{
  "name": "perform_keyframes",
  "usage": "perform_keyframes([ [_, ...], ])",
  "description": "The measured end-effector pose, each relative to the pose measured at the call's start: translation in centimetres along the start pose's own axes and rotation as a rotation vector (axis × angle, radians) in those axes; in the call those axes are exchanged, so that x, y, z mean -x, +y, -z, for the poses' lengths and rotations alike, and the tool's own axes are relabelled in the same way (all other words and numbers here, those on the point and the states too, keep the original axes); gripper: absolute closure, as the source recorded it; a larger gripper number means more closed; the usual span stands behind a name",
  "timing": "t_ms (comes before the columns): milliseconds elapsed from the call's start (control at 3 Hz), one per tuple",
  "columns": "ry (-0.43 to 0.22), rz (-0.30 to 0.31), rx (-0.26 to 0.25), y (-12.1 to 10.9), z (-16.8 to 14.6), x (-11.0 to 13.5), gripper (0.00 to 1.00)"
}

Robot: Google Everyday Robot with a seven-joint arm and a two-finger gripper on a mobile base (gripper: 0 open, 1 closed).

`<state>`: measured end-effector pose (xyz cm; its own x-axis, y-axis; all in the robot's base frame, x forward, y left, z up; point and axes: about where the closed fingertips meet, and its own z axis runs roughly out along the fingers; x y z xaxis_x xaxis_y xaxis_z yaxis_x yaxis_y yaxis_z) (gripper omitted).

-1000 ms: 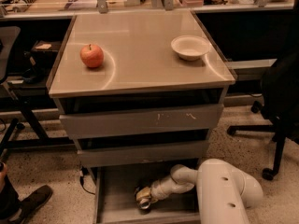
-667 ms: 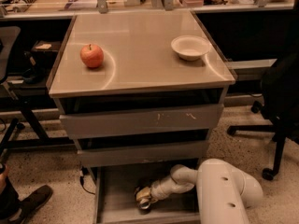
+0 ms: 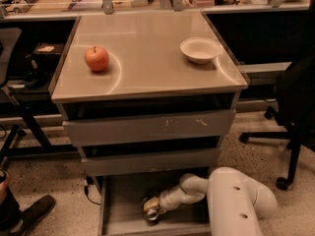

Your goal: Place orange can into bottom drawer

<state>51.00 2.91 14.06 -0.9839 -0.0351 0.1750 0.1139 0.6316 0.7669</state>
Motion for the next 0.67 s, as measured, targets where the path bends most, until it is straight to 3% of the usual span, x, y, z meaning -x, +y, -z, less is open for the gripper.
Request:
perform_keyframes([
  [333,0.0,0.0,0.0,0.0,0.0,0.0,0.11],
  [667,0.0,0.0,0.0,0.0,-0.01,0.0,0.0],
])
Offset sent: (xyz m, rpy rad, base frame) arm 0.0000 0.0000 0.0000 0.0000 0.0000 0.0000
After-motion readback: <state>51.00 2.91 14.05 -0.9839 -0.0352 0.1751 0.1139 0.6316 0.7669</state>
